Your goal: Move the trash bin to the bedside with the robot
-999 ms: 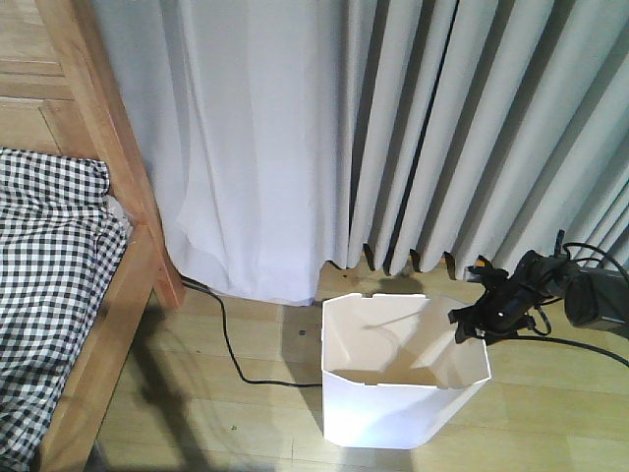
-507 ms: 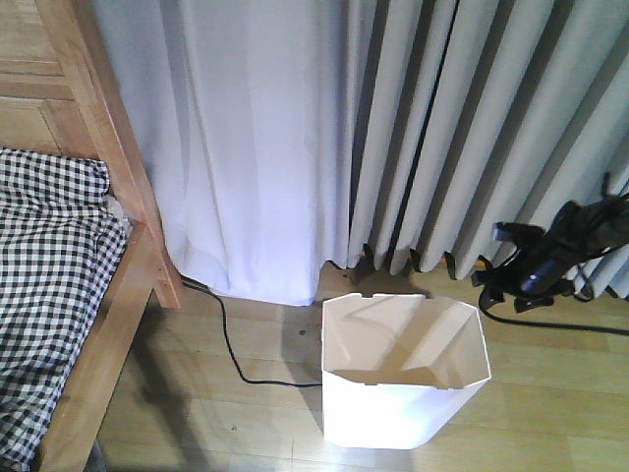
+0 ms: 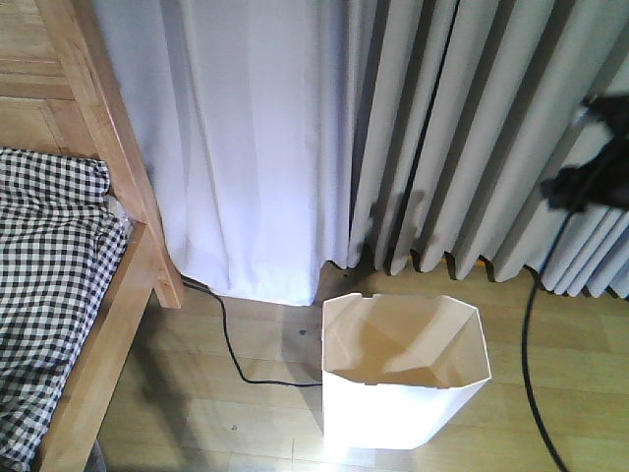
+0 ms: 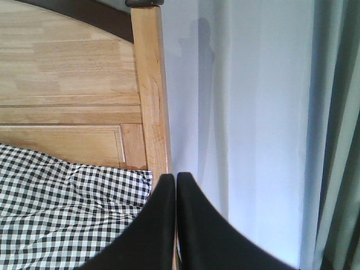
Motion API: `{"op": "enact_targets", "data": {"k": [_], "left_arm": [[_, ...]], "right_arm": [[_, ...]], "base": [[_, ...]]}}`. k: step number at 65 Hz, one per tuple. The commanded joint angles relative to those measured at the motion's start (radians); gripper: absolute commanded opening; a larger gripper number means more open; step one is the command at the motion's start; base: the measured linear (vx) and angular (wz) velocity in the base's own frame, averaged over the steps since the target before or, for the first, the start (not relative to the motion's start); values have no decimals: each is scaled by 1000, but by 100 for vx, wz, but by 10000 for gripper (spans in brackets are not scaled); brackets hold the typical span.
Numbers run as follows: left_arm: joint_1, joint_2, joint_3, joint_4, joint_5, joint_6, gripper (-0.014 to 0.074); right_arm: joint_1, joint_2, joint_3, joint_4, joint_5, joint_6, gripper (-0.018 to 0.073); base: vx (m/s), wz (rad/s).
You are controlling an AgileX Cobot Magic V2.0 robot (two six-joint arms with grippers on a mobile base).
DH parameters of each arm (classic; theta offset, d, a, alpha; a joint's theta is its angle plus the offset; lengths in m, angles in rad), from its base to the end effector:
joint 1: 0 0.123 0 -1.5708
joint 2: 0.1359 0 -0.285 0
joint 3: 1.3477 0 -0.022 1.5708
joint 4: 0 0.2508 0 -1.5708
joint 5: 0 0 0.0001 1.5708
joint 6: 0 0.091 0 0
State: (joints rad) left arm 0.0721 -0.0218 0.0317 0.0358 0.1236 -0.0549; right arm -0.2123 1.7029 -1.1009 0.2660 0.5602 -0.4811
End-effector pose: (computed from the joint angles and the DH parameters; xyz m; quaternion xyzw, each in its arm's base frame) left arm 0.0559 0.0044 0.1924 -0.0346 0.7224 0.0198 0.6903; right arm 0.3435 -0.0610 0.2149 -0.0380 0.9645 0.0075 0.2613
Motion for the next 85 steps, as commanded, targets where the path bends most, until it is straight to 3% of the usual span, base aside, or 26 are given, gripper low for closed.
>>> {"op": "enact_targets", "data": {"k": [1, 17, 30, 45, 53, 60, 74, 85], "left_arm": [[-4, -5, -24, -2, -73, -4, -6], [-4, -5, -24, -2, -73, -4, -6], [-4, -5, -24, -2, -73, -4, -6], [-4, -5, -24, -2, -73, -4, -6], [-4, -5, -24, -2, -73, -4, -6], [-4, -5, -24, -2, -73, -4, -6], [-4, -5, -24, -2, -73, -4, -6], [-4, -5, -24, -2, -73, -4, -6]], "right_arm": [[-1, -169, -12, 1, -11, -12, 469], [-1, -526, -3, 5, 2, -12, 469], [3, -799, 234, 27, -184, -2, 469], [181, -1062, 426, -30, -228, -2, 469], [188, -1227, 497, -30, -231, 76, 469], [188, -1356, 545, -37, -135, 168, 469], [187, -1514, 686, -157, -148, 271, 469], [187, -1528, 716, -58, -244, 306, 469]], "base": [[0, 0], [0, 0], [0, 0], [0, 0], [0, 0], [0, 0], [0, 0], [0, 0]]}}
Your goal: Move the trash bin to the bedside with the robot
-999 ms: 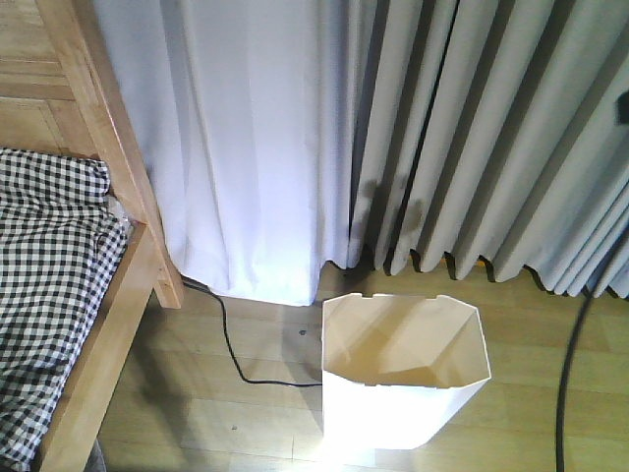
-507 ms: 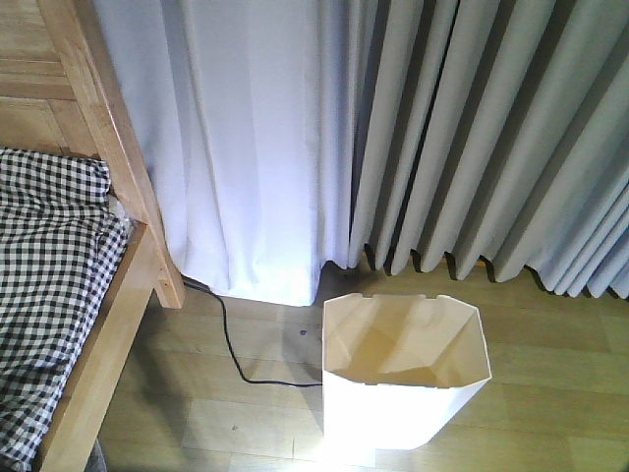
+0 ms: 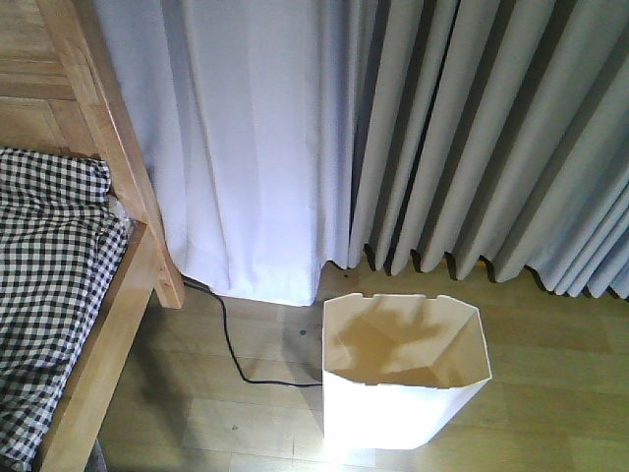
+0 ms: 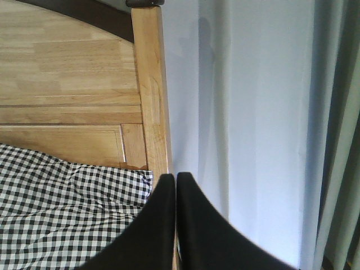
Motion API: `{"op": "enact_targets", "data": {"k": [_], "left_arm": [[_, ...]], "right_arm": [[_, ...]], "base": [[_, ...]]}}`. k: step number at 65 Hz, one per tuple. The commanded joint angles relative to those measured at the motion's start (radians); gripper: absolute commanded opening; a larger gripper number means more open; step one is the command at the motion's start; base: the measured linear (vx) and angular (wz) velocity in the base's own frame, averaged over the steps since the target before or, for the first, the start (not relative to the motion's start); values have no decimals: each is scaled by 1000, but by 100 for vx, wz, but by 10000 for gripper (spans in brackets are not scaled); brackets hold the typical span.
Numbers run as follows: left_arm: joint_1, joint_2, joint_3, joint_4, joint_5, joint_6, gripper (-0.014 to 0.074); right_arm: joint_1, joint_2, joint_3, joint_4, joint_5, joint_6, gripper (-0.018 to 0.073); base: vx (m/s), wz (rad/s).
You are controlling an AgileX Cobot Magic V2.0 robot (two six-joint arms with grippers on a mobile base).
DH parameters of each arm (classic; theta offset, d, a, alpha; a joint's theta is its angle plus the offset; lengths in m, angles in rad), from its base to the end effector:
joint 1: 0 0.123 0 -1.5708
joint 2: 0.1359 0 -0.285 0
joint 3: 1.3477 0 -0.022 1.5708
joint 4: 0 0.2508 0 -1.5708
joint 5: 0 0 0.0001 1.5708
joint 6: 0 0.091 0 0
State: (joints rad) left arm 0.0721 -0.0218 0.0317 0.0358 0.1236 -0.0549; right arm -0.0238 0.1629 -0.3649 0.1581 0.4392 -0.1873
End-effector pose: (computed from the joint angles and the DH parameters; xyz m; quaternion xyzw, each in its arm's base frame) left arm 0.0559 0.0044 0.1924 -0.0346 0.7224 0.0198 0.6903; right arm 0.0517 0.0049 0.2863 -0.0295 0.7558 0.0032 0.6541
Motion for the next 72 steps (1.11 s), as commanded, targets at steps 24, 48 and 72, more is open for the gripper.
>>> {"op": "enact_targets", "data": {"k": [24, 48, 72], "left_arm": [[-4, -5, -24, -2, -73, -4, -6], [-4, -5, -24, -2, -73, -4, -6], [-4, -5, -24, -2, -73, -4, -6]], "right_arm": [[-2, 12, -20, 95, -142, 10, 414], [-2, 12, -20, 82, -145, 11, -12], [-2, 12, -19, 73, -145, 3, -9]], "base": [[0, 0], [0, 0], [0, 0]]}}
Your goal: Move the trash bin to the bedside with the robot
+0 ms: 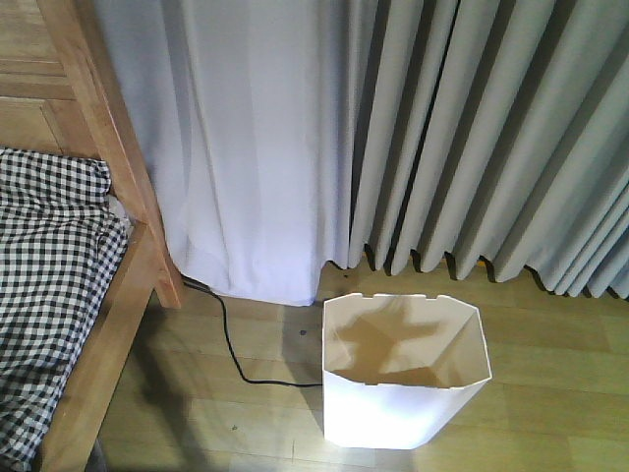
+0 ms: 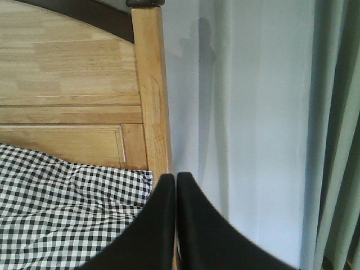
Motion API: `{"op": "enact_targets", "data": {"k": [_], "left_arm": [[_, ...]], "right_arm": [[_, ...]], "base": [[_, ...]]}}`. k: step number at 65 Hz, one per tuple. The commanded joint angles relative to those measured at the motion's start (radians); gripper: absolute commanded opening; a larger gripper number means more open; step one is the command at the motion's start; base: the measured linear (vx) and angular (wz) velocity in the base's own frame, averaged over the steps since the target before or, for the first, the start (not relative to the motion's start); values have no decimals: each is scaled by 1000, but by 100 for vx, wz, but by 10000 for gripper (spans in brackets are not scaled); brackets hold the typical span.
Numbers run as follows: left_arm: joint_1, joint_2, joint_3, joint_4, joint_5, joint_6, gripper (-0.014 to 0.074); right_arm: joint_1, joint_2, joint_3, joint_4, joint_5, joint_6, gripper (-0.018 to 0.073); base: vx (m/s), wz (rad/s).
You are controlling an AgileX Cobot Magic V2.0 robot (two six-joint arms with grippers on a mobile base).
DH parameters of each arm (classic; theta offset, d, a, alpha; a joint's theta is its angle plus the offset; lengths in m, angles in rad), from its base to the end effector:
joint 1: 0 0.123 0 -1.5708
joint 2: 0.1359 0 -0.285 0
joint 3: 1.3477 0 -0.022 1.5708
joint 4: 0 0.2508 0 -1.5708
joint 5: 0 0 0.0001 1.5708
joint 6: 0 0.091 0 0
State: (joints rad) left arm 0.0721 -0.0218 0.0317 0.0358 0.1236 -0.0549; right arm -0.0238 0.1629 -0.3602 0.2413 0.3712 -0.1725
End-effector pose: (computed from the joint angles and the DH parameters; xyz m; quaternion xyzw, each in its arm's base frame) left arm 0.0559 0.0044 0.1924 -0.0346 0.7224 0.0198 0.6903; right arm 0.0527 0.0067 0.2913 -0.0013 0.7337 0.0417 0.6782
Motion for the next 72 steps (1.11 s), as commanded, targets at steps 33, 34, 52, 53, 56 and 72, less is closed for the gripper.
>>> {"op": "enact_targets", "data": {"k": [33, 34, 52, 53, 56, 72], "left_arm": [[-4, -5, -24, -2, -73, -4, -6], [-4, -5, -24, -2, -73, -4, -6], [-4, -5, -24, -2, -73, -4, -6], [-4, -5, -24, -2, -73, -4, -6], [-4, -5, -24, -2, -73, -4, -6], [-4, -5, -24, -2, -73, -4, -6]], "right_arm": [[-22, -66, 346, -149, -497, 45, -9], [-22, -75, 354, -151, -501, 45, -9], [-22, -186, 409, -264, -443, 109, -9], [-22, -186, 409, -264, -443, 110, -9], [-22, -186, 409, -264, -443, 119, -9], [-22, -186, 409, -267, -443, 183, -9]], "base": [[0, 0], [0, 0], [0, 0], [0, 0], [0, 0], [0, 0]]}}
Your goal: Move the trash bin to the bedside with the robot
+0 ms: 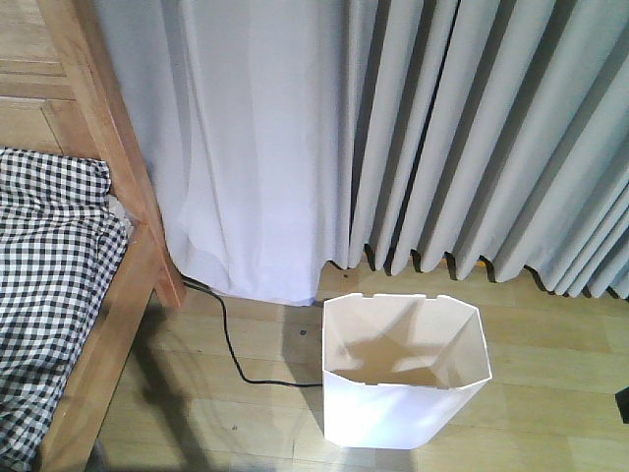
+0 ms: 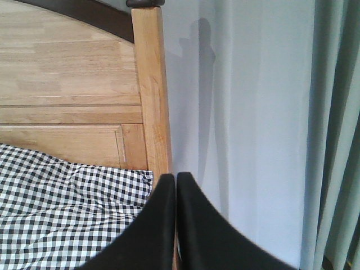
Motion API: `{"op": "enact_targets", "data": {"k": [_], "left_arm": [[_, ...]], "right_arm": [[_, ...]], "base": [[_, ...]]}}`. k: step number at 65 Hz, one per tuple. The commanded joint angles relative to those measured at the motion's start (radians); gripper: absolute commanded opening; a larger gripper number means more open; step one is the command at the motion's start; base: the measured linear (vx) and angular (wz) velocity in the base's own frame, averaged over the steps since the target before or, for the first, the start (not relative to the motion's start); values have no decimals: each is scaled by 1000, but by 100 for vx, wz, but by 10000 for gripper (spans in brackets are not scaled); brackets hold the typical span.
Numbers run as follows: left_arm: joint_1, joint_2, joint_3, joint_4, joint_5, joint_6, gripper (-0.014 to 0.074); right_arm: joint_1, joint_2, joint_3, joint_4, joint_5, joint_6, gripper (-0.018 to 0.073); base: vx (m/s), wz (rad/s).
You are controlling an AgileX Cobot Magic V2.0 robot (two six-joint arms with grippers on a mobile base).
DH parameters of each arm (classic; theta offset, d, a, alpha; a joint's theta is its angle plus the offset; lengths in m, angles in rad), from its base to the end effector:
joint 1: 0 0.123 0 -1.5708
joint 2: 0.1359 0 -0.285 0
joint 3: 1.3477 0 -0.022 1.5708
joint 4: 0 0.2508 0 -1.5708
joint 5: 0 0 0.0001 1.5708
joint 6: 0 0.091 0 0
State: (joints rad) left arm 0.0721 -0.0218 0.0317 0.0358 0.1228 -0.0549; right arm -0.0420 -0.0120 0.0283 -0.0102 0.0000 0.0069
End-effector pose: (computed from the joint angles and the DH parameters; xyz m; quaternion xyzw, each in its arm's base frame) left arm 0.0559 0.0044 0.1925 -0.0346 0.7222 0.0198 0.6906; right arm 0.0565 -0.0024 0.2043 0.0132 0.6815 -0.0166 0.7315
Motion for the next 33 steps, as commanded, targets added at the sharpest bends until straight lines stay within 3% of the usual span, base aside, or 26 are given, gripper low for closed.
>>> {"op": "enact_targets", "data": {"k": [1, 33], "left_arm": [[-4, -5, -24, -2, -72, -4, -6], [-4, -5, -24, -2, -72, -4, -6]], "right_arm": [[-4, -11, 21, -17, -71, 3, -9], [-4, -11, 21, -12, -71, 3, -9]], "base": [[0, 0], [0, 0]]}}
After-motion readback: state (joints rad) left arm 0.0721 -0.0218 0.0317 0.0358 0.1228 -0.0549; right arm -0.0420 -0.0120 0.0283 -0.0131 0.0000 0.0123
